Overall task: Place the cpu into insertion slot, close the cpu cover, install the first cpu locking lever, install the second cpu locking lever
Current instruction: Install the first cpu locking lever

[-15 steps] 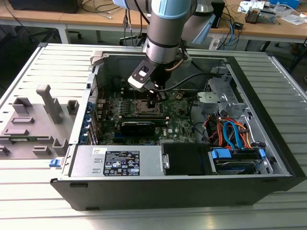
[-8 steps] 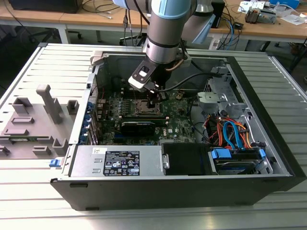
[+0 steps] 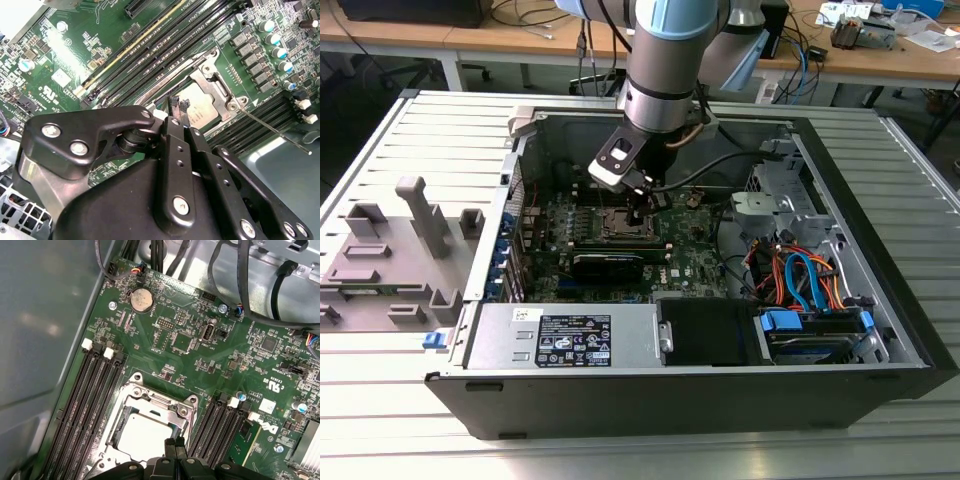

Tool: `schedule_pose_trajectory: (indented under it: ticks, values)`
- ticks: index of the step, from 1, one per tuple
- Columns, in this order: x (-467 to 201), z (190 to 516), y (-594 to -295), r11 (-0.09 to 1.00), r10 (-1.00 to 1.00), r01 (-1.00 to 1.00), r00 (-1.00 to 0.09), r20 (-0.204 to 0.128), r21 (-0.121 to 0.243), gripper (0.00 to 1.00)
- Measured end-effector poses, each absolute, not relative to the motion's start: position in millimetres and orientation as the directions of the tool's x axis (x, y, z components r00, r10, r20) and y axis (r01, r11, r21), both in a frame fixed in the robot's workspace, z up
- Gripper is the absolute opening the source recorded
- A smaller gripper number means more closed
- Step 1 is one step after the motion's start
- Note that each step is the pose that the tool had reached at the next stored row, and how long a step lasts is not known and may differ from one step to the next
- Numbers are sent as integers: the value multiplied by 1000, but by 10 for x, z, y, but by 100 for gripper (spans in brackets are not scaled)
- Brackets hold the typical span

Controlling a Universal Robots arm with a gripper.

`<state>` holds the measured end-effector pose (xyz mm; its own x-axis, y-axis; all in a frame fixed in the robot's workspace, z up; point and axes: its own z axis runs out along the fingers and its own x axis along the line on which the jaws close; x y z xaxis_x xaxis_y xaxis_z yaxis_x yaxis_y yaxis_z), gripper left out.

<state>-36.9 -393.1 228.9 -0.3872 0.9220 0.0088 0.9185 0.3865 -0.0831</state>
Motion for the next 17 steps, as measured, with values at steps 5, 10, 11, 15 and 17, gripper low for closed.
schedule_pose_trajectory:
  ticks: [5, 10, 11, 15, 17]
  values:
    - [-369, 2289, -3931, 399, 917, 913, -400, 9, -83, 11]
    - [-369, 2289, -3931, 410, 912, 908, -411, 9, -83, 11]
    - [-369, 2289, -3931, 414, 910, 907, -414, 9, -83, 11]
    - [-369, 2289, -3931, 424, 905, 902, -425, 9, -83, 11]
    - [-369, 2289, -3931, 430, 902, 899, -431, 9, -83, 11]
